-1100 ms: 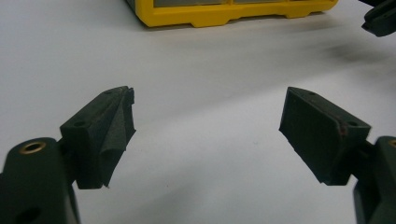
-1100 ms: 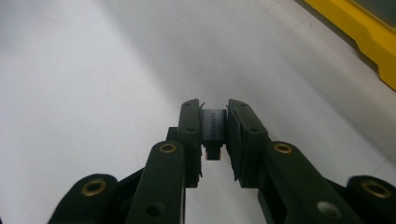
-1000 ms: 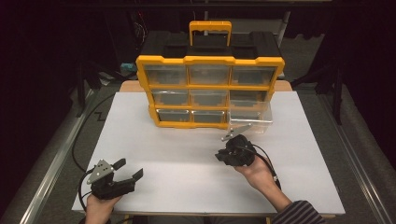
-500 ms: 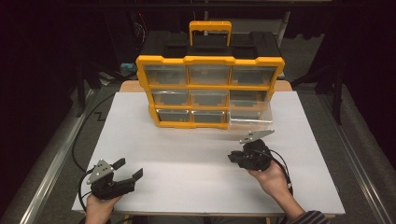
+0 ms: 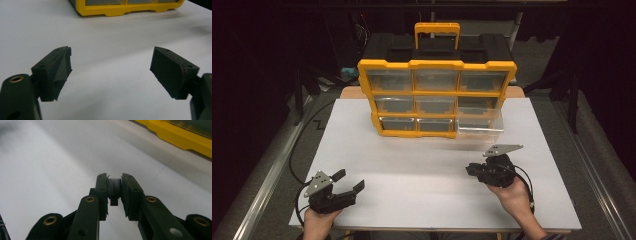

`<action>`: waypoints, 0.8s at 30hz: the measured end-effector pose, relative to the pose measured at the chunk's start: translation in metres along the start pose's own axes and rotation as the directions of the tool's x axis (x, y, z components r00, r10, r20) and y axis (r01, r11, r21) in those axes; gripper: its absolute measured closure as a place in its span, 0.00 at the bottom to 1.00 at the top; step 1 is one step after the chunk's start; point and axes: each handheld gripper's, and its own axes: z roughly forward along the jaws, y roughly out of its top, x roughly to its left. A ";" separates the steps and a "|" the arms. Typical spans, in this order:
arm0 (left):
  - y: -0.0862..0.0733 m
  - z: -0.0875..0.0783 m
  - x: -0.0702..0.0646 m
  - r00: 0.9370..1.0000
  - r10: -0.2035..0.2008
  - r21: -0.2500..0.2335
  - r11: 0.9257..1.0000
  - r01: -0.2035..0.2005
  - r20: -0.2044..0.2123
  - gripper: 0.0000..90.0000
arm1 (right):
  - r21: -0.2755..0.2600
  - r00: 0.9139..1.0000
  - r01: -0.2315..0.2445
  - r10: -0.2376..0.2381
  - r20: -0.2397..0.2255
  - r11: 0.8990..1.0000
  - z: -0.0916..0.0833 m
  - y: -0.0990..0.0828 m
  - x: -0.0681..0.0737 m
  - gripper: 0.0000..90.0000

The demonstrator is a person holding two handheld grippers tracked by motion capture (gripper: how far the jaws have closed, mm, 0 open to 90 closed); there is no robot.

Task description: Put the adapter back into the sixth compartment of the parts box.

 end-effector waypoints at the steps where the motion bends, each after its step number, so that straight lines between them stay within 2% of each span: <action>1: 0.000 0.000 0.000 1.000 0.000 0.000 1.000 0.000 0.000 0.20 | -0.002 1.000 -0.002 0.002 0.003 1.000 -0.001 -0.002 -0.001 0.85; 13: 0.000 0.000 0.000 1.000 -0.005 -0.001 1.000 0.005 0.003 0.19 | -0.052 0.998 -0.058 0.060 0.028 0.997 -0.020 -0.024 -0.013 0.85; 24: 0.000 0.000 0.000 1.000 -0.007 -0.002 1.000 0.007 0.003 0.18 | -0.090 0.996 -0.085 0.088 0.031 0.992 -0.028 -0.035 -0.016 0.85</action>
